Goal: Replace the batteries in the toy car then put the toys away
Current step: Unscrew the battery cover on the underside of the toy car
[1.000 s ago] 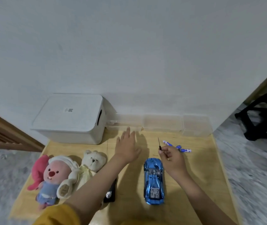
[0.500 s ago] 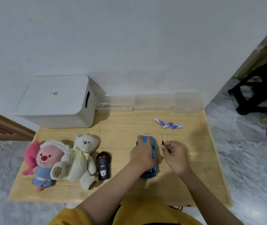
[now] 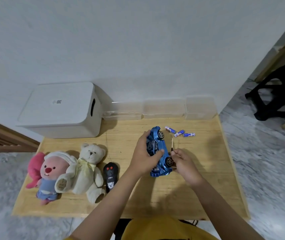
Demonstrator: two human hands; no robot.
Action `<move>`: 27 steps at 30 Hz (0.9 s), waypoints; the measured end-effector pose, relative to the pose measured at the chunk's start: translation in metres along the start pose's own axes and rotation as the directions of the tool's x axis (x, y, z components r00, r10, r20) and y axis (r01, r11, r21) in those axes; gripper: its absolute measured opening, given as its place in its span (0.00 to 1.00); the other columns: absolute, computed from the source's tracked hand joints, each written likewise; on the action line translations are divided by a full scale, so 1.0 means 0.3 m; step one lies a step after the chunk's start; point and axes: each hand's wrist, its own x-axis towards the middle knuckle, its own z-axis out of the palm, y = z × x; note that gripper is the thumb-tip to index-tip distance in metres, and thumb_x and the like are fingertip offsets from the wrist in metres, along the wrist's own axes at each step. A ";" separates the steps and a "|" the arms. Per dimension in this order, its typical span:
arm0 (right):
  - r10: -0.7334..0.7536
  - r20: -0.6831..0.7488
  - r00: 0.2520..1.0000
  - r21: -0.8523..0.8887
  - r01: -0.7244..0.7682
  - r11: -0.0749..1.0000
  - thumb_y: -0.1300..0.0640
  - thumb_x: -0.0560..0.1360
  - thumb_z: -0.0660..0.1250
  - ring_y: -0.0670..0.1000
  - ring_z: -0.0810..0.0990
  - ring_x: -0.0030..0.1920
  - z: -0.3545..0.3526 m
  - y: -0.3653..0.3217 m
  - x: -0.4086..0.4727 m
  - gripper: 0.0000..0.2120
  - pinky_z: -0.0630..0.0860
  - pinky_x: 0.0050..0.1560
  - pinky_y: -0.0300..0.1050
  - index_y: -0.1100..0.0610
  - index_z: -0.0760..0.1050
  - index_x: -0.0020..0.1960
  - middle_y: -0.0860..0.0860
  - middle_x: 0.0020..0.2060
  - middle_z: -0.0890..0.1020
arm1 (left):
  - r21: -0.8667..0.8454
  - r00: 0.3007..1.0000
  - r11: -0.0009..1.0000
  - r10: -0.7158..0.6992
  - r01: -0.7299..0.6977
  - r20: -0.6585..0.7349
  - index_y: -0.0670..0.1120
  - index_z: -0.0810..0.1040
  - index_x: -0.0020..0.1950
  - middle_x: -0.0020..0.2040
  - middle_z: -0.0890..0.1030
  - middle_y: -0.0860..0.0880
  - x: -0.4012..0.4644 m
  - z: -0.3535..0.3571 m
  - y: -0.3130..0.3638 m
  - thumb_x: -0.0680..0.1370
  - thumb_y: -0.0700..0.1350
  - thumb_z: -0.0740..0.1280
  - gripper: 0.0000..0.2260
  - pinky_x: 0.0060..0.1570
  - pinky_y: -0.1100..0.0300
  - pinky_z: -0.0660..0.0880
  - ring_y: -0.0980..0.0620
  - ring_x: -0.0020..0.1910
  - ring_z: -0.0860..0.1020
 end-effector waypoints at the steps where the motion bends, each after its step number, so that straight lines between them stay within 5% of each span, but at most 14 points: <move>1: 0.047 0.032 0.998 0.077 -0.049 0.996 0.55 0.81 0.58 0.53 0.82 0.47 0.009 -0.013 -0.004 0.08 0.79 0.51 0.52 0.54 0.75 0.48 0.53 0.47 0.83 | -0.029 1.000 0.999 0.016 -0.016 -0.005 0.51 0.61 0.73 0.68 0.70 0.53 -0.001 -0.002 0.007 0.72 0.45 0.73 0.33 0.63 0.49 0.74 0.49 0.64 0.74; 4: 0.091 0.082 0.992 0.233 -0.108 0.967 0.54 0.81 0.58 0.54 0.83 0.48 0.019 -0.045 -0.007 0.09 0.78 0.53 0.55 0.55 0.76 0.49 0.54 0.47 0.84 | -0.106 0.999 0.993 0.054 -0.054 -0.002 0.52 0.60 0.73 0.67 0.70 0.57 -0.005 -0.012 0.020 0.74 0.43 0.71 0.31 0.58 0.58 0.76 0.56 0.62 0.75; 7: 0.113 0.082 0.990 0.340 -0.134 0.931 0.56 0.81 0.59 0.56 0.82 0.47 0.015 -0.073 -0.006 0.09 0.79 0.48 0.56 0.57 0.76 0.48 0.56 0.47 0.83 | -0.151 0.997 0.985 0.081 -0.078 0.013 0.52 0.57 0.75 0.67 0.66 0.61 -0.002 -0.023 0.016 0.77 0.40 0.67 0.30 0.50 0.73 0.74 0.74 0.56 0.72; 11: 0.197 0.117 0.973 0.486 -0.229 0.844 0.57 0.81 0.57 0.57 0.80 0.46 0.031 -0.098 -0.005 0.08 0.77 0.48 0.58 0.57 0.73 0.48 0.55 0.47 0.80 | -0.197 0.997 0.980 0.052 -0.042 0.048 0.55 0.49 0.78 0.71 0.62 0.62 0.011 -0.028 0.022 0.80 0.38 0.61 0.32 0.53 0.76 0.70 0.82 0.57 0.66; 14: 0.154 0.098 0.983 0.601 -0.182 0.779 0.58 0.82 0.55 0.58 0.81 0.48 0.051 -0.112 -0.008 0.09 0.79 0.46 0.57 0.59 0.72 0.49 0.57 0.46 0.80 | -0.133 0.995 0.989 0.075 -0.065 0.072 0.58 0.52 0.76 0.67 0.60 0.70 0.013 -0.024 0.030 0.82 0.37 0.55 0.28 0.54 0.84 0.61 0.84 0.59 0.60; 17: 0.093 0.002 0.996 0.586 -0.077 0.807 0.57 0.82 0.55 0.58 0.81 0.50 0.059 -0.123 -0.006 0.11 0.79 0.49 0.56 0.62 0.73 0.52 0.60 0.49 0.81 | -0.106 0.992 0.991 0.092 -0.083 0.084 0.57 0.59 0.75 0.67 0.61 0.70 0.013 -0.029 0.035 0.82 0.37 0.54 0.24 0.56 0.85 0.58 0.82 0.62 0.59; 20: 0.033 -0.088 0.996 0.553 0.021 0.833 0.57 0.82 0.56 0.56 0.82 0.48 0.062 -0.134 -0.005 0.12 0.78 0.50 0.54 0.58 0.75 0.46 0.55 0.44 0.84 | -0.080 0.991 0.992 0.101 -0.094 0.093 0.62 0.58 0.74 0.64 0.65 0.73 0.008 -0.038 0.046 0.82 0.44 0.56 0.23 0.51 0.82 0.65 0.68 0.57 0.72; 23: -0.037 -0.134 0.990 0.535 0.104 0.838 0.58 0.82 0.56 0.53 0.82 0.44 0.072 -0.142 -0.006 0.14 0.77 0.49 0.53 0.55 0.76 0.41 0.50 0.38 0.84 | -0.015 0.993 0.995 0.101 -0.100 0.065 0.67 0.54 0.73 0.54 0.72 0.74 0.005 -0.045 0.053 0.80 0.55 0.59 0.24 0.42 0.73 0.74 0.53 0.41 0.80; 27: -0.092 -0.206 0.974 0.447 0.178 0.877 0.58 0.82 0.56 0.52 0.80 0.45 0.085 -0.149 0.002 0.11 0.77 0.47 0.49 0.56 0.74 0.45 0.53 0.43 0.81 | 0.045 0.994 0.994 0.093 -0.096 0.061 0.67 0.51 0.73 0.46 0.75 0.67 0.013 -0.050 0.045 0.80 0.53 0.59 0.26 0.45 0.56 0.78 0.45 0.40 0.81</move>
